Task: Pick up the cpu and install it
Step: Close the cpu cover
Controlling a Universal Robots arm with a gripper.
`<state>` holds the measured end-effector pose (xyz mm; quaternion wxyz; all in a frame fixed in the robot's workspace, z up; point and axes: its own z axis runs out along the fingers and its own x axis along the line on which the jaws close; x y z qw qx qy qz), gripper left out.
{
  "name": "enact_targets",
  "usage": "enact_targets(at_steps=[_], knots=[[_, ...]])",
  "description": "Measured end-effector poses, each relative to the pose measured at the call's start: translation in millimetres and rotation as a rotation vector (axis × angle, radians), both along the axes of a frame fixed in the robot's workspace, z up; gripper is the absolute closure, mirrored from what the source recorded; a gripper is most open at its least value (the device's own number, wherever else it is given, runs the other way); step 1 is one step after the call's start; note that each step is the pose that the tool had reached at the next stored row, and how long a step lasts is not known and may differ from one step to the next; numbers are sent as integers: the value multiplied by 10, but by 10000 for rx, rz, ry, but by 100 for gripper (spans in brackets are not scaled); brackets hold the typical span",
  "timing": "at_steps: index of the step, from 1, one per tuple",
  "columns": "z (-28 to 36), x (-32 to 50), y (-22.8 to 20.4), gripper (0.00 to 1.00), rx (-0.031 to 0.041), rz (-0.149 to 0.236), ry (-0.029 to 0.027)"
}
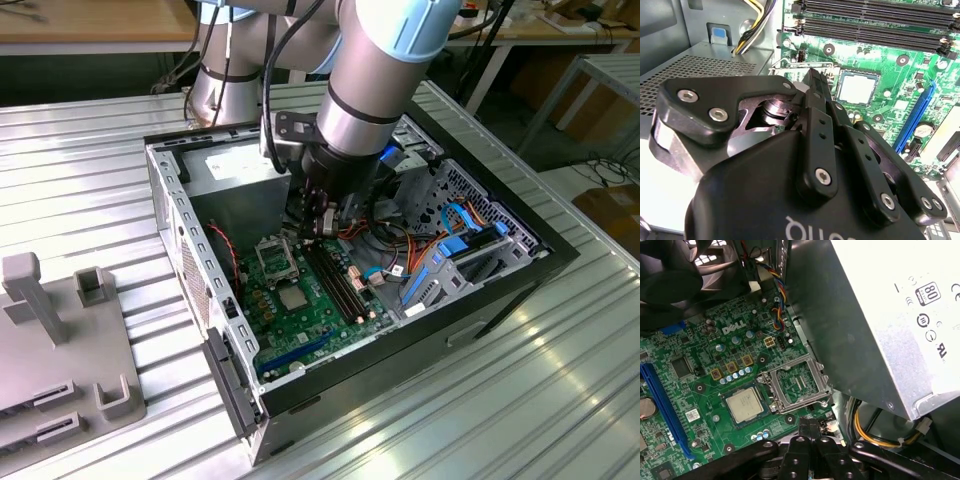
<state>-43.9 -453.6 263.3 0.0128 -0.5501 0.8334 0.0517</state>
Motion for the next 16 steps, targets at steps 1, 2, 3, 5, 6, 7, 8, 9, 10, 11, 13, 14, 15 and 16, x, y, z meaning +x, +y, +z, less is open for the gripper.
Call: enact_targets(at_steps=[1, 2, 3, 5, 6, 7, 8, 9, 10, 11, 13, 14, 15, 16], knots=[[-4, 9, 0, 89, 12, 1, -1], [-11, 23, 0, 89, 33, 0, -2], [-26, 59, 2, 89, 86, 1, -1], [-50, 109, 5, 89, 166, 1, -1], [-59, 119, 7, 89, 196, 1, -1], [-70, 123, 10, 89, 238, 1, -1], [-77, 123, 10, 89, 273, 0, -1], [-84, 123, 10, 89, 311, 0, -1], [-93, 123, 11, 89, 342, 0, -1], [-103, 123, 10, 89, 374, 1, -1], [-126, 124, 11, 89, 429, 1, -2], [-143, 124, 11, 89, 431, 1, -2], [-254, 124, 41, 89, 427, 1, -1], [-352, 124, 47, 89, 757, 0, -1]])
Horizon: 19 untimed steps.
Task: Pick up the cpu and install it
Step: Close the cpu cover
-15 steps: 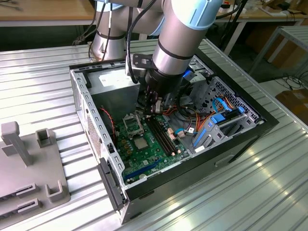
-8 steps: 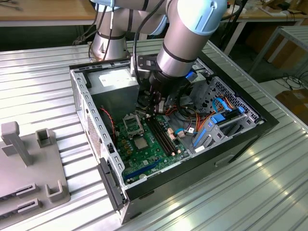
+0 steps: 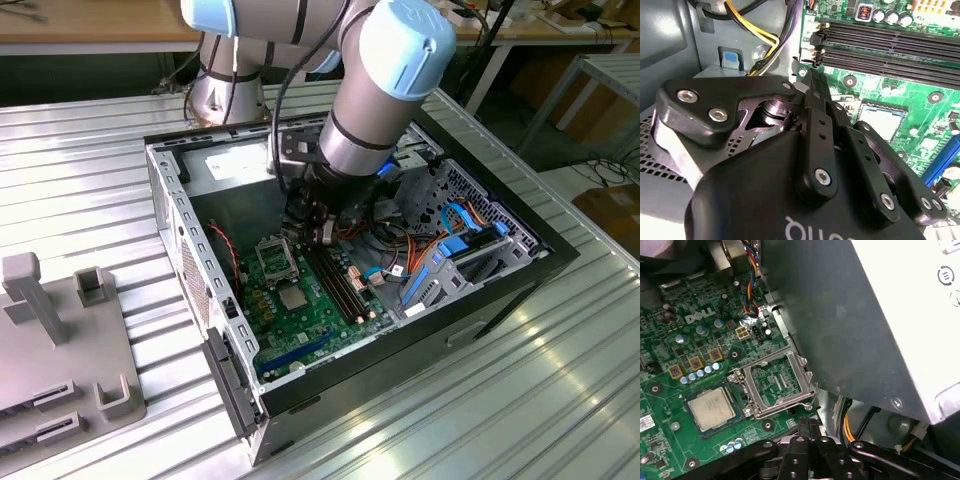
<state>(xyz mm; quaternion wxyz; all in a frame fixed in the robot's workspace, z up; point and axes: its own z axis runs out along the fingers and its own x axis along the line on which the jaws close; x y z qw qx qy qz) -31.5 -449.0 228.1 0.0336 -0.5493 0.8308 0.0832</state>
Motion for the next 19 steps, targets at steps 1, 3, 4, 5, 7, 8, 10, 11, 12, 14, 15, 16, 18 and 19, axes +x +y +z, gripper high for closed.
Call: enact_targets(at_steps=[1, 3, 4, 5, 7, 8, 10, 11, 12, 14, 15, 16, 18, 19], knots=[[-73, 0, 21, 89, 147, -177, -1], [-85, 0, 33, 89, 151, -279, -2], [-92, 0, 42, 89, 150, -338, -2], [-99, 0, 51, 89, 151, -387, -3], [-109, -6, 56, 89, 153, -411, -3], [-116, -14, 57, 89, 158, -414, -4], [-129, -17, 61, 89, 162, -417, -4], [-137, -17, 64, 89, 162, -421, -4], [-143, -18, 66, 89, 162, -428, -4], [-160, -18, 69, 89, 165, -444, -4], [-168, -18, 70, 89, 168, -452, -4], [-179, -18, 71, 89, 172, -464, -5], [-188, -18, 71, 89, 175, -476, -4], [-194, -18, 71, 89, 176, -485, -4]])
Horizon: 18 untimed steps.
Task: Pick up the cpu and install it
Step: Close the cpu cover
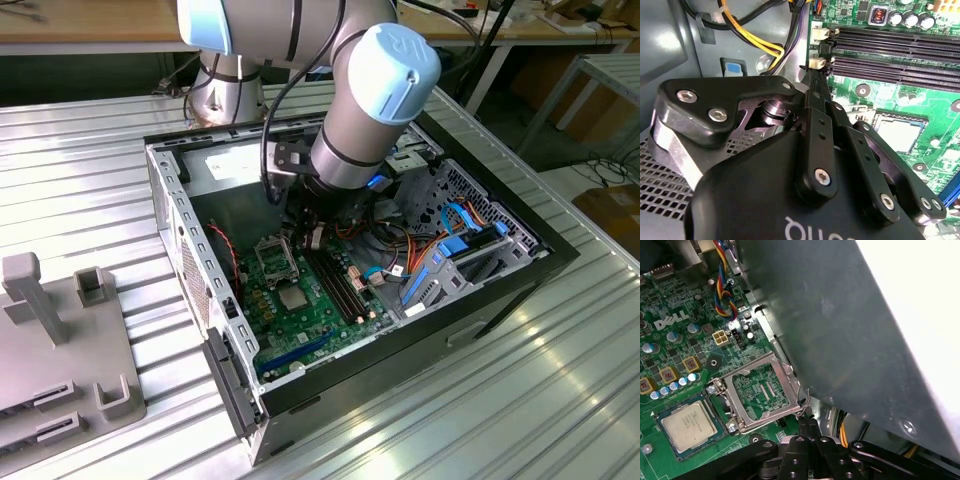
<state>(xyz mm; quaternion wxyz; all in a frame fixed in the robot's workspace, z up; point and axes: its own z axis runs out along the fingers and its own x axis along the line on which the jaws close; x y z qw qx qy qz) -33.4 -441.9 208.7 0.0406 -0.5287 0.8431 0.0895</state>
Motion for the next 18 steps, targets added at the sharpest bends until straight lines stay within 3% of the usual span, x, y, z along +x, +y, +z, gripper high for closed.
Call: enact_targets(at_steps=[18], knots=[[-6, -39, 0, 89, 68, -25, -1]])
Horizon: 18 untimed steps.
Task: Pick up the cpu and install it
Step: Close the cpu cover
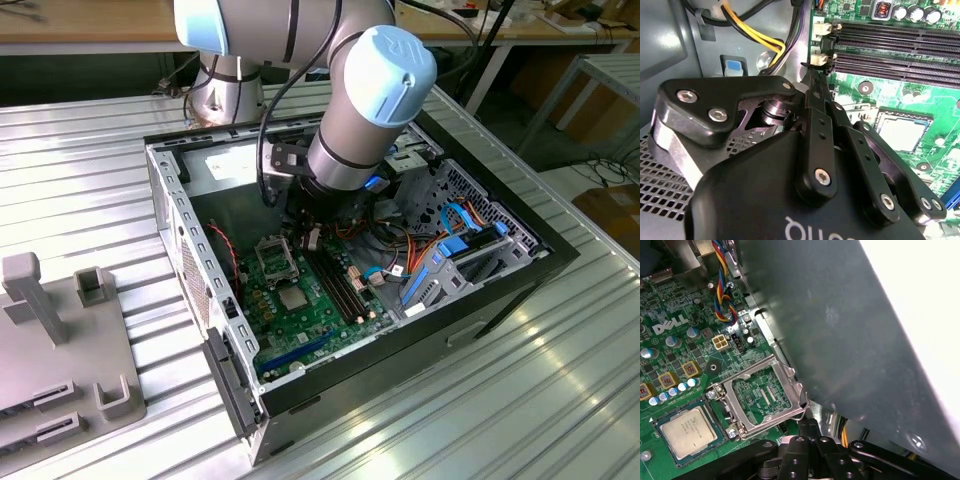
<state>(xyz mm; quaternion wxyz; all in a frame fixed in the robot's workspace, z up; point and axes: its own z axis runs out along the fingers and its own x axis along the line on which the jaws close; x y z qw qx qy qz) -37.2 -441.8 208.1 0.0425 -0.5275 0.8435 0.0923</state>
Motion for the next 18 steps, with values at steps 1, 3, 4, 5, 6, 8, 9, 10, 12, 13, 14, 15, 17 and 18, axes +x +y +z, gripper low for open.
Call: enact_targets(at_steps=[1, 3, 4, 5, 6, 8, 9, 10, 12, 13, 14, 15, 17, 18], knots=[[5, 0, 0, 89, 6, -1, 0], [18, 0, 0, 89, 21, 0, 0], [24, 0, 0, 89, 27, 1, 0], [31, 0, 0, 89, 32, 0, 0], [37, 0, 0, 89, 37, 0, 0], [53, 0, 0, 89, 52, 0, 0], [61, 0, 0, 89, 60, 0, 0], [69, 0, 0, 89, 68, 0, 0], [84, 0, 0, 89, 82, 0, 0], [92, 0, 0, 89, 86, 0, 0], [101, 0, 0, 89, 89, 0, 0], [108, 0, 0, 89, 91, 0, 0], [121, 0, -1, 89, 97, 0, 0], [127, 0, -2, 89, 101, 0, 0]])
